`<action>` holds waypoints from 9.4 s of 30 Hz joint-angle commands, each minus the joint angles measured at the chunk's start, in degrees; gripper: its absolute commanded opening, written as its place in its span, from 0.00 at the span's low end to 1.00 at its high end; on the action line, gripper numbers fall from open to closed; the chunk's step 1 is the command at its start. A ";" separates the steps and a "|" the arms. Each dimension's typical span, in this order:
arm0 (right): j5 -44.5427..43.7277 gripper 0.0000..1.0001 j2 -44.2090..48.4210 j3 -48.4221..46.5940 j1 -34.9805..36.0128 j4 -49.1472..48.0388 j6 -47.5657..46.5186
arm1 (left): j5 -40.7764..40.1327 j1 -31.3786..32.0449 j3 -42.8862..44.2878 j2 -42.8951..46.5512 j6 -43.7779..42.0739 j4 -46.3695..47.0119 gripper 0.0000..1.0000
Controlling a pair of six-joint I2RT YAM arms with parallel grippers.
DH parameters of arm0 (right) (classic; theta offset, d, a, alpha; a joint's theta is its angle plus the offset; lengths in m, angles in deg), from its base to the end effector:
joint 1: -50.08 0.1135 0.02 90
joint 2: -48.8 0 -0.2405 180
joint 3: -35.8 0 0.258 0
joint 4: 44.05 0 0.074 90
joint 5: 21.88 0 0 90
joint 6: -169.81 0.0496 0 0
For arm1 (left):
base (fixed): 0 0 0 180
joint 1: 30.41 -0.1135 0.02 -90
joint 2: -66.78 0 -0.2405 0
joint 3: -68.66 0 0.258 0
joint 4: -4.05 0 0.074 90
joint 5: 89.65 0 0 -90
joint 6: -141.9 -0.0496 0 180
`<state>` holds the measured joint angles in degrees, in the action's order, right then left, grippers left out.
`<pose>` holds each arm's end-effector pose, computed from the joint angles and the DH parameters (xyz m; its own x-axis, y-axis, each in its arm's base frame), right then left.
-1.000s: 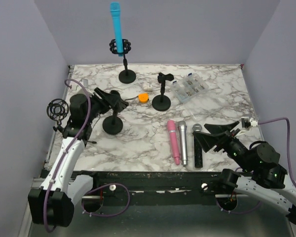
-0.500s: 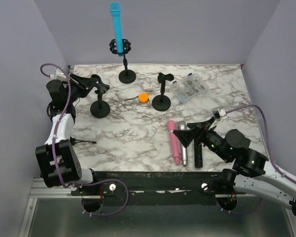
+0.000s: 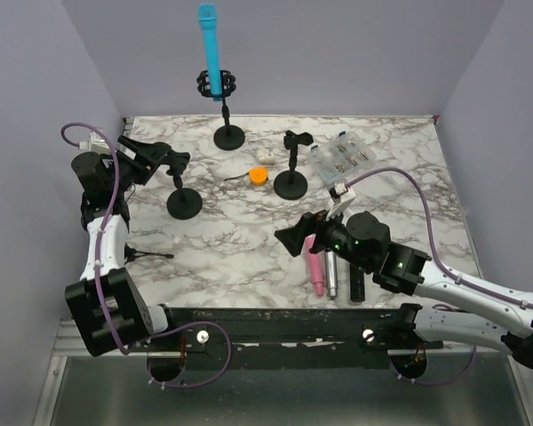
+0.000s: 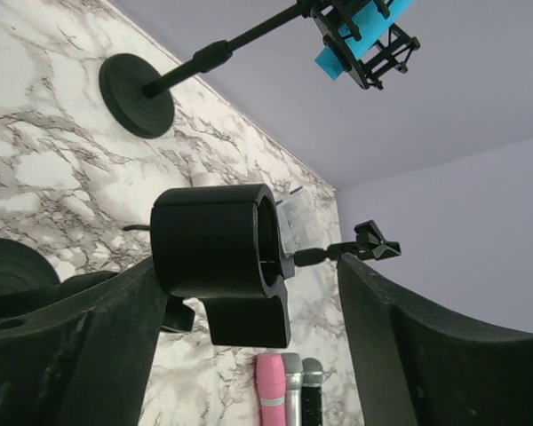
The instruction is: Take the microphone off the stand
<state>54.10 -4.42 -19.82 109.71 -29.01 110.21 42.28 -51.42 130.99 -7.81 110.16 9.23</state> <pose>0.1382 0.2122 0.2902 -0.4585 0.1886 -0.8684 -0.5629 0.6945 0.4480 0.3090 0.0832 0.2769 -0.3601 -0.8161 -0.4520 0.0875 0.4528 -0.8873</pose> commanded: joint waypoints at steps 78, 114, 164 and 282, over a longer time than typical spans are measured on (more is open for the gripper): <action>-14.33 1.00 1.27 -21.38 0.26 18.48 -6.86 | -24.19 26.98 76.44 -51.12 -35.14 4.06 0.23; -12.58 1.00 21.04 -13.34 0.24 17.78 -7.03 | -33.46 40.76 17.29 14.00 -10.15 -27.16 0.00; -12.83 1.00 26.34 -9.14 0.27 21.69 0.70 | -64.86 80.61 -20.28 -20.60 22.32 23.66 0.83; -12.11 1.00 0.19 -15.51 0.25 19.72 0.68 | -20.05 35.96 18.74 18.74 -8.76 -45.95 0.00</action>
<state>39.63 -3.02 -33.35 109.71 -10.63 108.98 16.53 -15.38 152.17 2.75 110.27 -36.34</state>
